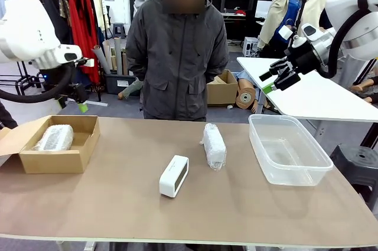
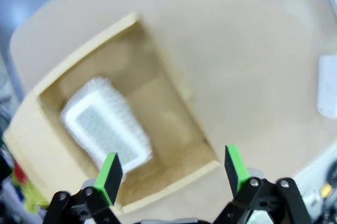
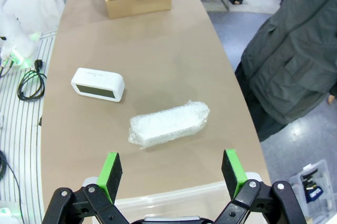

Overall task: Separate and place wrapped and unwrapped clocks.
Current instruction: Pick up the Digital clock indicated by the person.

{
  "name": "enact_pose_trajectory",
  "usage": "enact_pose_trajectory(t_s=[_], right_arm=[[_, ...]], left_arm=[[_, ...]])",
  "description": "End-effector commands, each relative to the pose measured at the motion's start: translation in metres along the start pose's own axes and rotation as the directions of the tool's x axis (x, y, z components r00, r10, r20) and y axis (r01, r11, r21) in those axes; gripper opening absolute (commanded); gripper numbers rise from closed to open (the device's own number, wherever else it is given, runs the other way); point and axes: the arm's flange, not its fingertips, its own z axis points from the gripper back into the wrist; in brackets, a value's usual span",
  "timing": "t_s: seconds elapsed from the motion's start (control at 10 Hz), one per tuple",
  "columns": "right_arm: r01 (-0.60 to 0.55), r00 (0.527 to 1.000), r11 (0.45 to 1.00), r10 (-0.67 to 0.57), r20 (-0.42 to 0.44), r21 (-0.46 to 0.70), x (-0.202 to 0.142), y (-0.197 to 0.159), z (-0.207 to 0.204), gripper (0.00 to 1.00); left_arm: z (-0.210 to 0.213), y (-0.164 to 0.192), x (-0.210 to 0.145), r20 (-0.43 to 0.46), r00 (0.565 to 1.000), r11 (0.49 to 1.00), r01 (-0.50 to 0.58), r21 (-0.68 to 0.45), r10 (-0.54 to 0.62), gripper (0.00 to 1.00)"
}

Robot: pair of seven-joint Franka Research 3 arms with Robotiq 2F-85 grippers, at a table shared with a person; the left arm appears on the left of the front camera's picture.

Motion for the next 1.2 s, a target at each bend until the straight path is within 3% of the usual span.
enact_pose_trajectory(t_s=[0.0,0.2,0.5,0.6,0.7,0.9,1.1], right_arm=[[-0.004,1.0,1.0,0.004,0.0,-0.005,0.001,-0.001,0.001,1.0],[-0.004,1.0,1.0,0.004,0.0,-0.005,0.001,-0.001,0.001,1.0],[-0.004,1.0,1.0,0.004,0.0,-0.005,0.001,-0.001,0.001,1.0],[-0.004,1.0,1.0,0.004,0.0,-0.005,0.001,-0.001,0.001,1.0],[-0.004,1.0,1.0,0.004,0.0,-0.005,0.001,-0.001,0.001,1.0],[-0.004,1.0,1.0,0.004,0.0,-0.005,0.001,-0.001,0.001,1.0],[-0.004,1.0,1.0,0.004,0.0,-0.005,0.001,-0.001,0.001,1.0]], left_arm=[[0.019,-0.003,-0.008,0.038,0.975,0.962,0.223,-0.158,-0.22,1.0],[0.045,-0.013,-0.007,0.156,0.893,0.872,0.446,-0.2,-0.421,1.0],[0.078,-0.022,-0.009,0.288,0.672,0.669,0.732,-0.127,-0.682,1.0],[0.085,-0.02,-0.005,0.35,0.577,0.58,0.807,-0.109,-0.738,1.0],[0.093,-0.017,-0.003,0.436,0.526,0.537,0.837,-0.11,-0.73,1.0],[0.1,-0.007,0.0,0.562,0.451,0.478,0.871,-0.11,-0.693,1.0],[0.098,-0.003,0.003,0.616,0.452,0.483,0.866,-0.13,-0.645,1.0]])
